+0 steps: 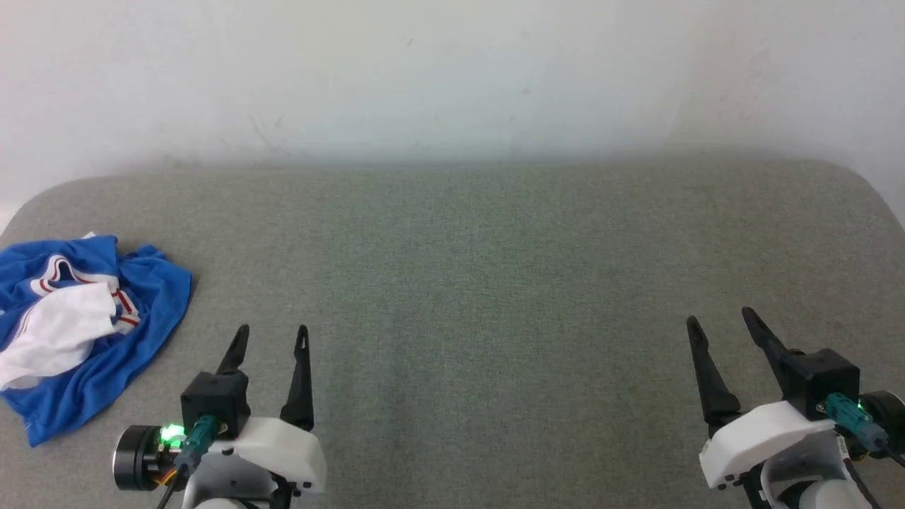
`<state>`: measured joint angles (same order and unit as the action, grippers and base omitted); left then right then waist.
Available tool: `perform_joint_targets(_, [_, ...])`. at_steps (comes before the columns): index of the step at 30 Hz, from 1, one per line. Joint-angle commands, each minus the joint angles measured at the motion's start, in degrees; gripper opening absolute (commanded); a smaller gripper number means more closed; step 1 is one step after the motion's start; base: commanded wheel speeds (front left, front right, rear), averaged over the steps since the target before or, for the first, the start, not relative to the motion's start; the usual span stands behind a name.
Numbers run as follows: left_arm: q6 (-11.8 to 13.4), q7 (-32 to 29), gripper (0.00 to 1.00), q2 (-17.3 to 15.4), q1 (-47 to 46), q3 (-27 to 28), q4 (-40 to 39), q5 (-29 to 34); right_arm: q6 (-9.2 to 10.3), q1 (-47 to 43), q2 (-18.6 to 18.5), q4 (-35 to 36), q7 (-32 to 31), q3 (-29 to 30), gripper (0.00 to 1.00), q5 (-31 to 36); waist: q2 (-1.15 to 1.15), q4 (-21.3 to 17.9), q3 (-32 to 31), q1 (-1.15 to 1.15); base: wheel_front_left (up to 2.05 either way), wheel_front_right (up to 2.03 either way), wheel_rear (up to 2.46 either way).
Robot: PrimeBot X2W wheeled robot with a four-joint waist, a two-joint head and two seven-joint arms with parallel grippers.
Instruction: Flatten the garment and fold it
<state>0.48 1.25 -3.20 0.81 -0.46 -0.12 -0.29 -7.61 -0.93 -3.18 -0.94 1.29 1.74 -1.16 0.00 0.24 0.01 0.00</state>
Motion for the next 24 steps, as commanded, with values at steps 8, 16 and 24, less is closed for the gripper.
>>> perform_joint_targets(8, [0.21, 1.46, 1.00, 0.06, 0.85, -0.17, -0.20, -0.59, 0.02, -0.12, 0.07, -0.48, 1.43, 1.14, 1.00, -0.67, 0.00, 1.11, -0.14, 0.00, 0.00, 0.00, 0.00])
perform_joint_targets(16, [0.25, 2.42, 1.00, 0.08, 1.35, -0.20, -0.24, -0.74, 0.03, -0.19, 0.09, -0.59, 2.38, 1.60, 1.00, -0.83, 0.00, 3.23, -0.41, 0.00, 0.00, 0.00, 0.00])
perform_joint_targets(24, [0.24, 3.38, 1.00, 0.10, 1.94, -0.28, -0.28, -0.77, 0.04, -0.34, 0.11, -0.76, 3.34, 1.90, 1.00, -1.14, 0.00, 6.23, -0.60, 0.00, 0.00, 0.00, 0.00])
